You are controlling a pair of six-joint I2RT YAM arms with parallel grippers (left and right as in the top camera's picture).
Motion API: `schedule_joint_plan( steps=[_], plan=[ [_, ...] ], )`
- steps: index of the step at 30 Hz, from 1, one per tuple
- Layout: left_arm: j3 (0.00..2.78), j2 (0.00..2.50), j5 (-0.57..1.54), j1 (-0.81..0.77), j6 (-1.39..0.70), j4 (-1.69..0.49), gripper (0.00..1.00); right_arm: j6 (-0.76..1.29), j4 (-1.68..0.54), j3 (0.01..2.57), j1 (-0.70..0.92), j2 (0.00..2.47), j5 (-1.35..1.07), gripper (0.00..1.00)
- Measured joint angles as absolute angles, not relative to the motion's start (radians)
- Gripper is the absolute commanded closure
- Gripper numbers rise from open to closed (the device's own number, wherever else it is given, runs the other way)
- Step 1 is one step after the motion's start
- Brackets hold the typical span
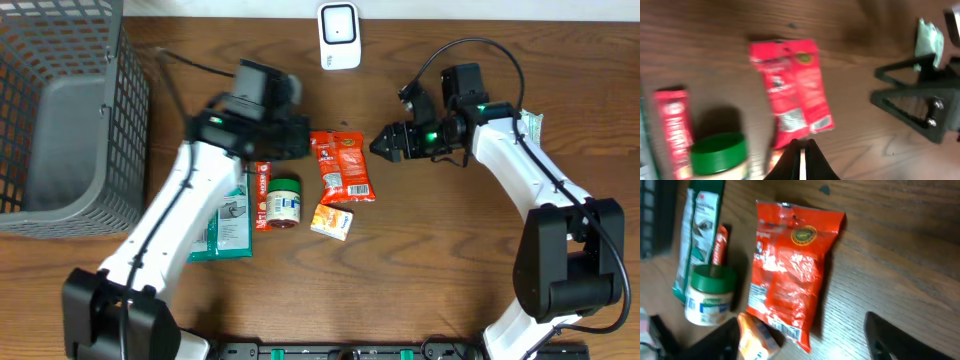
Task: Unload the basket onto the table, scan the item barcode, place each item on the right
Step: 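Move the right gripper to the red Hacks candy bag, then grasp the red bag with both grippers from either side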
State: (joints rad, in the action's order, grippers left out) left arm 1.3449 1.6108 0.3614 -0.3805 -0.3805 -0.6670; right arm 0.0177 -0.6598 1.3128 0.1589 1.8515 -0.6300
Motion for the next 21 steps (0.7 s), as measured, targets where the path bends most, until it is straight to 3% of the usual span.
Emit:
schedule_joint_plan(
  steps=[7, 12, 21],
  plan=[
    [1.345, 1.716, 0.224, -0.525, -0.431, -0.597, 0.92, 0.010, -0.640, 1.313, 0.153, 1.853, -0.678, 0.27],
    [1.345, 1.814, 0.194, -0.532, -0.445, -0.590, 0.92, 0.004, -0.567, 1.313, 0.153, 1.915, -0.746, 0.32],
    [1.345, 1.954, 0.177, -0.532, -0.445, -0.568, 0.92, -0.005, -0.461, 1.312, 0.153, 2.070, -0.844, 0.31]
  ],
)
